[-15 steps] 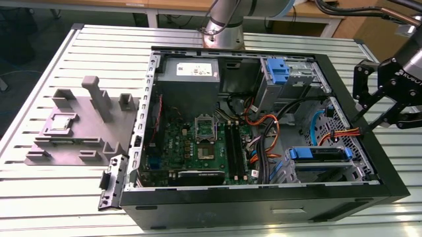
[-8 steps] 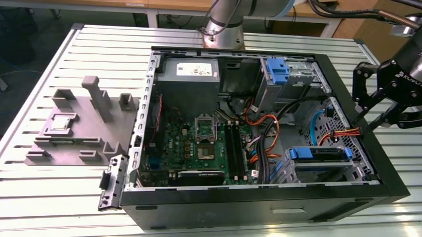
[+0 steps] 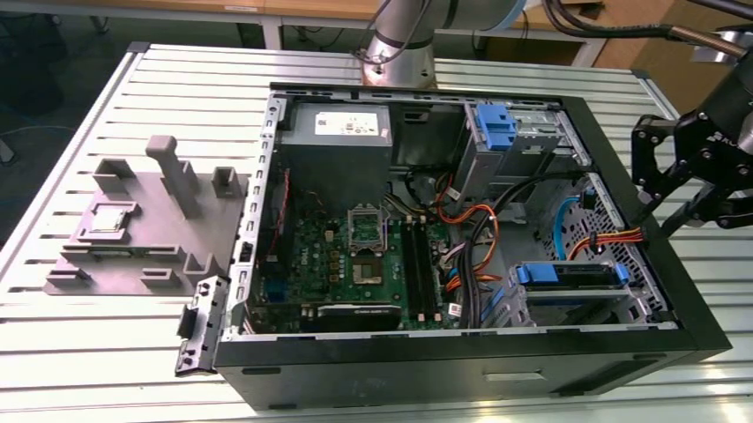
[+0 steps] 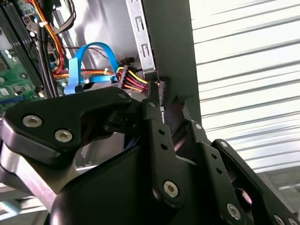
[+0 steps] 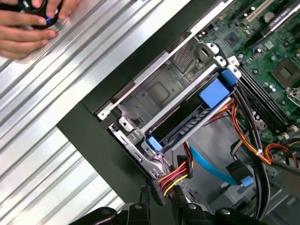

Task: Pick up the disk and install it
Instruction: 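Insert the first disk wire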

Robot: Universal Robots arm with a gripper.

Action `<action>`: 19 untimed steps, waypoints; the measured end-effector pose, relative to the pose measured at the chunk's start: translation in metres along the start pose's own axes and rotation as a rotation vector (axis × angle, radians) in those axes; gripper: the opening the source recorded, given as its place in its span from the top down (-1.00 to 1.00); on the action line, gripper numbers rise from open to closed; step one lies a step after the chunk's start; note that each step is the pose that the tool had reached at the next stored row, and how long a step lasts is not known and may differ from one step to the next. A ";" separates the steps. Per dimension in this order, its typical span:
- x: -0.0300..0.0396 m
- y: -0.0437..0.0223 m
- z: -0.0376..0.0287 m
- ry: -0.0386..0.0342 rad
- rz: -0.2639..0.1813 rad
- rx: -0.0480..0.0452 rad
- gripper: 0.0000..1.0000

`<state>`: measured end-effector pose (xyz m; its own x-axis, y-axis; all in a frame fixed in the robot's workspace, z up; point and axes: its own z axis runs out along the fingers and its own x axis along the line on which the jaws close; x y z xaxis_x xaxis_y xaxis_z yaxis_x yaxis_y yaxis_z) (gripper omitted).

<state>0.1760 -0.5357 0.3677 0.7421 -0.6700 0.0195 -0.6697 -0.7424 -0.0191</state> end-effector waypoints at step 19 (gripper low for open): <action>-0.0058 0.0060 0.0064 0.0169 -0.143 0.0203 0.36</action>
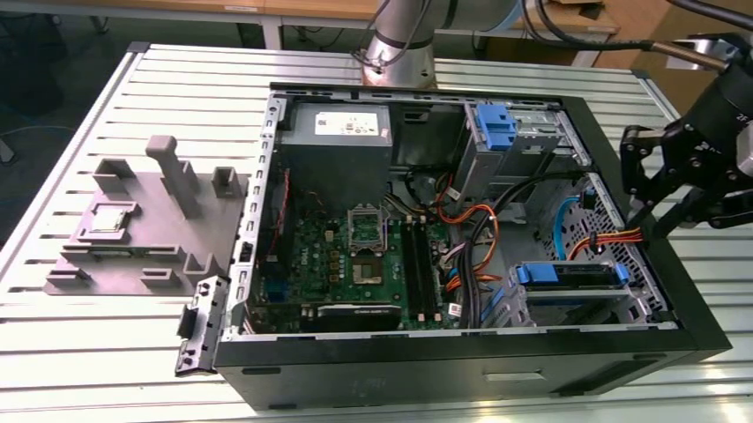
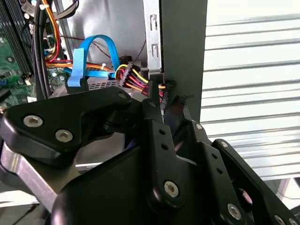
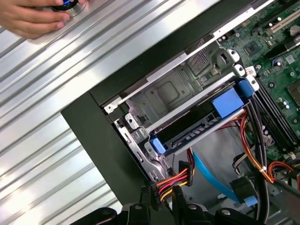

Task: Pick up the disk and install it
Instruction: 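Insert the first disk wire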

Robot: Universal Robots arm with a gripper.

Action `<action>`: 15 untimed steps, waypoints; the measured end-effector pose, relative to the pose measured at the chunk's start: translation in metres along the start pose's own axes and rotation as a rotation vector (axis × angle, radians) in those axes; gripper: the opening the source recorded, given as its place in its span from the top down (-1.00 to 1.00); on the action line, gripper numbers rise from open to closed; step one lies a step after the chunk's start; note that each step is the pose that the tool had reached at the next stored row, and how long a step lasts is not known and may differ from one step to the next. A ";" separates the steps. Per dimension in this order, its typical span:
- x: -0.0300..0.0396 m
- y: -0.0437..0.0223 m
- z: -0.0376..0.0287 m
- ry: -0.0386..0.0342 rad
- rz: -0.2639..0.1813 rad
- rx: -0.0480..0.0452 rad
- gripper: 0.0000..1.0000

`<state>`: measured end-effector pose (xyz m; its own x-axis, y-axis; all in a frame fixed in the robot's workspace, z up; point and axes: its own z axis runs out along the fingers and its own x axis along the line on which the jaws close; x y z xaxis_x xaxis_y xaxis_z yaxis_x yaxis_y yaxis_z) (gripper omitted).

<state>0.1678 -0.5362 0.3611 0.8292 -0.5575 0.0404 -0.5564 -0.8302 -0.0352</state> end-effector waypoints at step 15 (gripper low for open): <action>-0.0026 0.0019 0.0043 0.0520 -0.087 0.0067 0.36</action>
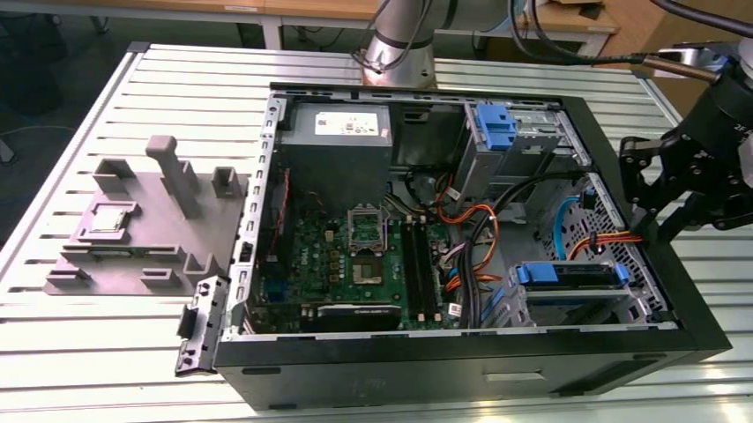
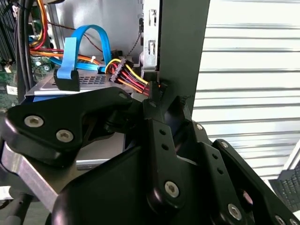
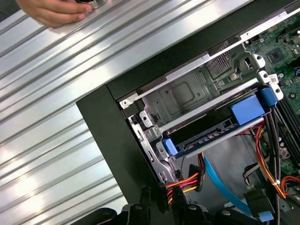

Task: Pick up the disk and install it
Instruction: 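Insert the first disk wire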

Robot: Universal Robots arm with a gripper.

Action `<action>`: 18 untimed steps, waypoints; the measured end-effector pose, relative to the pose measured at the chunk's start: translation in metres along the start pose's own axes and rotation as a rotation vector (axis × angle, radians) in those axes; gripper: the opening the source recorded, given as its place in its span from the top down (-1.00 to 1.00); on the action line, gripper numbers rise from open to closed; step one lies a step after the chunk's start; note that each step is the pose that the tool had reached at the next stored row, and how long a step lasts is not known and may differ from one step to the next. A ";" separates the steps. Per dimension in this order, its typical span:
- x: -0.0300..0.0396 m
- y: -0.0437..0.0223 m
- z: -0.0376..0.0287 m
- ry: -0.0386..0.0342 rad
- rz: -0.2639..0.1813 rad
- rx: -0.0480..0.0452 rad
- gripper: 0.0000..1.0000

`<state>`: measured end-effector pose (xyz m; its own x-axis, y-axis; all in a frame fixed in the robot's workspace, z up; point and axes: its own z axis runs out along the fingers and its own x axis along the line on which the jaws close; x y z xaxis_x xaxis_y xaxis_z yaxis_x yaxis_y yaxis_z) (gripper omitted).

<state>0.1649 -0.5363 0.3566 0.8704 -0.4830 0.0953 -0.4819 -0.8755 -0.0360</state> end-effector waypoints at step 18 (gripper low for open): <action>-0.0065 0.0034 0.0018 0.0335 -0.021 0.0082 0.36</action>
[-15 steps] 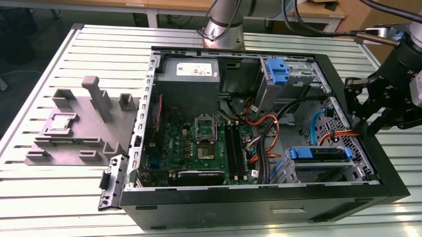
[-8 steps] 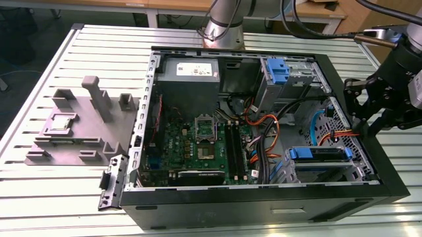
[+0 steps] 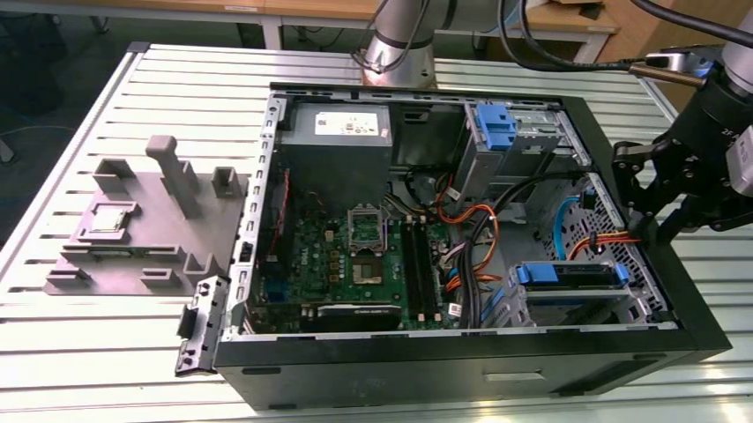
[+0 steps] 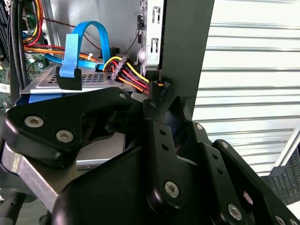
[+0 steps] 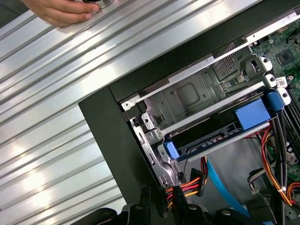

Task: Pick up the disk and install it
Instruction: 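Insert the first disk wire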

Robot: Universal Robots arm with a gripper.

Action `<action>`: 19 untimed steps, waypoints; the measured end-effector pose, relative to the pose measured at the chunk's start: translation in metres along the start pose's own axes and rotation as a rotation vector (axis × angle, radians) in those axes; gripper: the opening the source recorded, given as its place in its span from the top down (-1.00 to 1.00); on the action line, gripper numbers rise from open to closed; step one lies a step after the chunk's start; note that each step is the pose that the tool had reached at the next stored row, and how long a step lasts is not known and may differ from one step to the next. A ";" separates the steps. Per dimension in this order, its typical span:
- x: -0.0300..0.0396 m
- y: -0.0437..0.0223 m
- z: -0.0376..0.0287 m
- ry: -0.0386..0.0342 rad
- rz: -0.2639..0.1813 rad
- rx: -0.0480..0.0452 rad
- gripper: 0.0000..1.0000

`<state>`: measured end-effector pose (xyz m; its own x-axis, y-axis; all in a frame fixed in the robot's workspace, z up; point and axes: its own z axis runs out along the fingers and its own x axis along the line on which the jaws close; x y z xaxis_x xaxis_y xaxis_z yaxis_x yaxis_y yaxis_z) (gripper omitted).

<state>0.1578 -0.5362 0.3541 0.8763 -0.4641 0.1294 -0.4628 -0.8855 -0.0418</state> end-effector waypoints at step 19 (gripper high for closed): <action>-0.0039 0.0020 0.0004 0.0225 -0.011 0.0084 0.36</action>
<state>0.1535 -0.5362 0.3531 0.8779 -0.4540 0.1522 -0.4522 -0.8906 -0.0487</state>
